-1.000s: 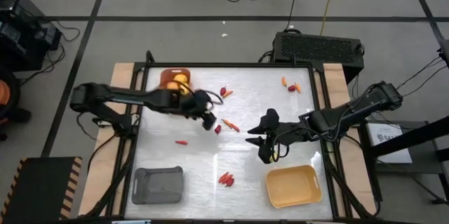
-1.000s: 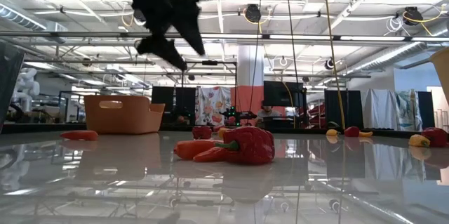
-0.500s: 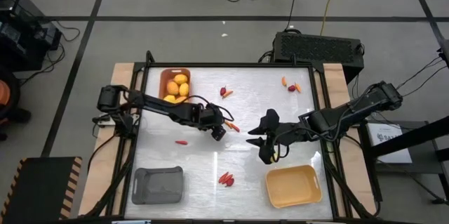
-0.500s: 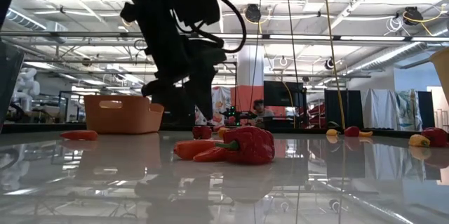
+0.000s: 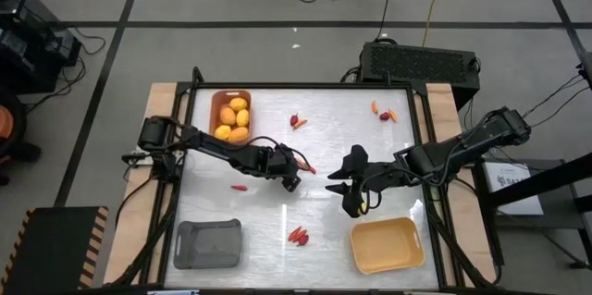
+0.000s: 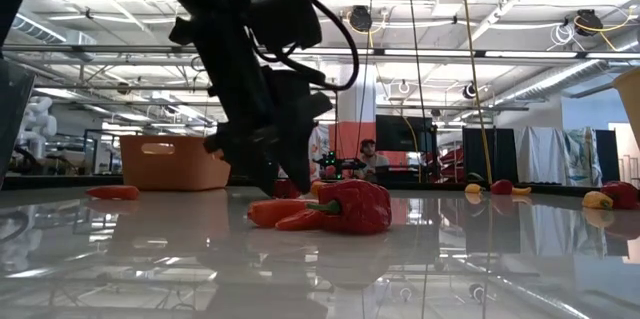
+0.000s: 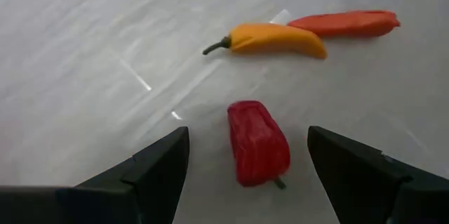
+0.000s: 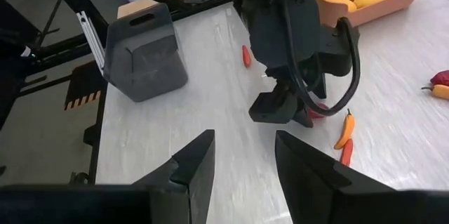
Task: Sort produce into baskets
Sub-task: Put the red bell pepper into the black bin
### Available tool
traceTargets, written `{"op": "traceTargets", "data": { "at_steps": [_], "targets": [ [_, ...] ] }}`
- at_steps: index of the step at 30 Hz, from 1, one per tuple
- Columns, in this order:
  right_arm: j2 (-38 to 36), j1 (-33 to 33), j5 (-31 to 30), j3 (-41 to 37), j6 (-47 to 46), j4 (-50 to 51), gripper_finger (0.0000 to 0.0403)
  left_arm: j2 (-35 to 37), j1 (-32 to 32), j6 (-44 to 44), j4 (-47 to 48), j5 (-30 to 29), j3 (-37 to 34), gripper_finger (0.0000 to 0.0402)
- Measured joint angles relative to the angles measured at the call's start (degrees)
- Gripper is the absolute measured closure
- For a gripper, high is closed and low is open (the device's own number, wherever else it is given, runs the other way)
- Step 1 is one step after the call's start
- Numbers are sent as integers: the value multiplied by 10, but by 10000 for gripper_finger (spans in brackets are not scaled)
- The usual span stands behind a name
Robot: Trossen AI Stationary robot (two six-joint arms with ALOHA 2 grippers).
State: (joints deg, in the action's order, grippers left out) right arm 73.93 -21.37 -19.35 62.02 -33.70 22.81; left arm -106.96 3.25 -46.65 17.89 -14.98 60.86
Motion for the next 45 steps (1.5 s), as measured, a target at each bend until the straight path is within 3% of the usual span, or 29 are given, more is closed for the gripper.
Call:
{"op": "traceTargets", "data": {
  "at_steps": [6,17,25,34,41,45],
  "targets": [
    [0,0,0,0,3,2,262,0,6,5,5,-11,0,123],
    [0,0,0,0,6,2,262,0,7,25,6,-3,0,226],
    [0,0,0,0,9,2,262,27,7,57,8,33,0,274],
    [0,11,0,0,35,-2,262,152,15,112,65,85,0,301],
    [0,33,0,0,63,-10,262,187,32,67,90,-1,0,305],
    [0,36,1,0,61,-12,262,160,32,53,79,-7,1,281]
  ]
}}
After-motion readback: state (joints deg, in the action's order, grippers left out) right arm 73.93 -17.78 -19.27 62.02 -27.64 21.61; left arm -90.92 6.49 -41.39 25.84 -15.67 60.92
